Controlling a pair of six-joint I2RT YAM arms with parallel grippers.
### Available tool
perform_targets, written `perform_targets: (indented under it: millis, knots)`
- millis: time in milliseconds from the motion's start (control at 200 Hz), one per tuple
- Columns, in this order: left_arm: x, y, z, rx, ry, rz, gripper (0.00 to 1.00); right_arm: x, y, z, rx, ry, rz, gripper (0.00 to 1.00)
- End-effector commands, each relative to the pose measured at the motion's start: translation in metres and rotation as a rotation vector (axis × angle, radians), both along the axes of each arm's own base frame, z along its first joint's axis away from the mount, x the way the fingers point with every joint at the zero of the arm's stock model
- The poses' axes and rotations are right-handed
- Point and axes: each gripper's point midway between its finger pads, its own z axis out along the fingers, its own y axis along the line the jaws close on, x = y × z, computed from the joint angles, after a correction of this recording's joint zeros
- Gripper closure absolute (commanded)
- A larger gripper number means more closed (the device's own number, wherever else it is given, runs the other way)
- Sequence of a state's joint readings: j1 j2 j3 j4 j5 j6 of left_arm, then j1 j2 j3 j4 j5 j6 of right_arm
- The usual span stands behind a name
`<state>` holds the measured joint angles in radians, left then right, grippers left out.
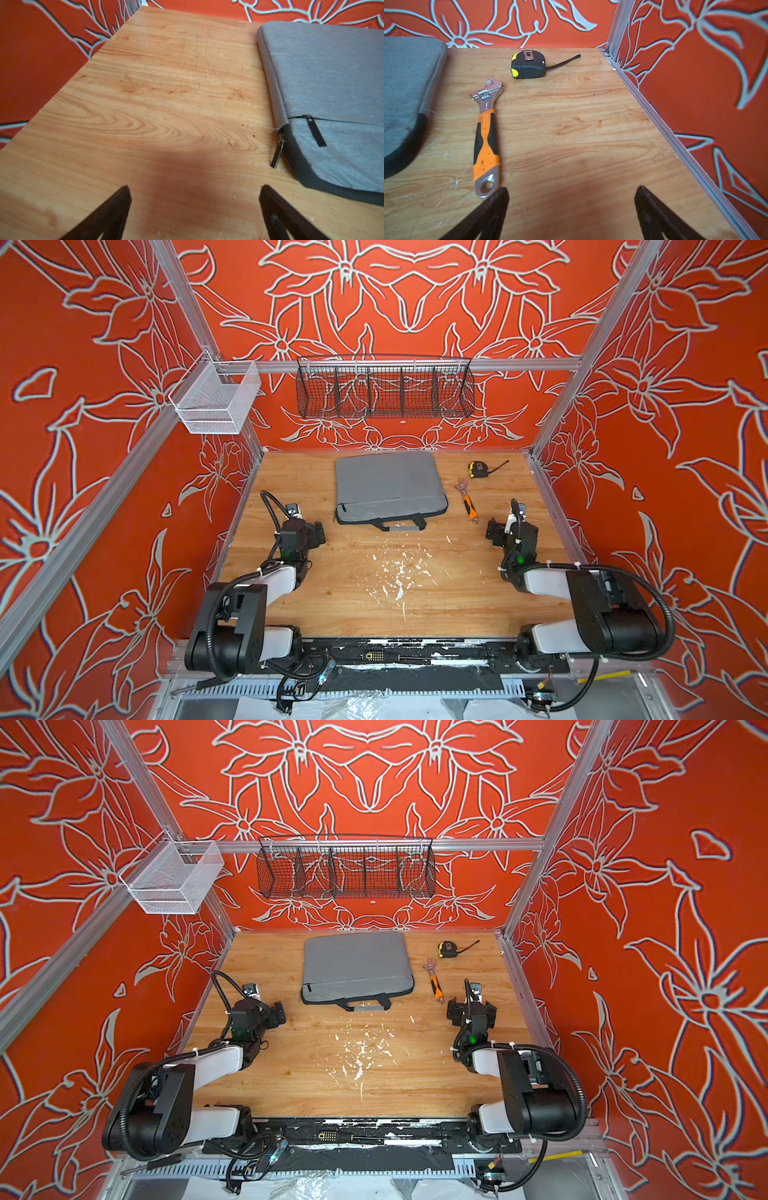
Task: Open the zippered laptop bag and take out the laptop
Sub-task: Adjust the zippered laptop bag at the center of the board.
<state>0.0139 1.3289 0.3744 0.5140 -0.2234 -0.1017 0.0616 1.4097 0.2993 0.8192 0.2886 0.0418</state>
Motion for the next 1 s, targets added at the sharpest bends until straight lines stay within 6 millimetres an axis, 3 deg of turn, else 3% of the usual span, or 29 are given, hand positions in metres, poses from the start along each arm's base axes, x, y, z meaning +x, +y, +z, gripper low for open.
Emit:
perform_targets:
  millis: [0, 621, 741, 896, 996]
  knots:
    - [0.003, 0.0, 0.003, 0.002, -0.007, -0.001, 0.03, 0.0, -0.001, 0.004, -0.002, -0.012, -0.012, 0.02]
    - [0.003, 0.0, 0.004, 0.002, -0.009, -0.001, 0.03, 0.0, 0.0, 0.005, -0.001, -0.019, -0.007, 0.02]
    - [0.003, 0.0, 0.004, 0.002, -0.008, -0.002, 0.03, 0.001, 0.005, 0.014, -0.005, -0.013, 0.03, 0.03]
    - [0.003, 0.0, 0.004, 0.001, -0.009, -0.003, 0.03, -0.003, 0.003, 0.045, 0.038, 0.07, -0.006, 0.03]
    - [0.002, 0.005, 0.029, -0.001, 0.012, 0.034, 0.03, -0.008, 0.011, 0.063, 0.149, 0.113, -0.013, 0.15]
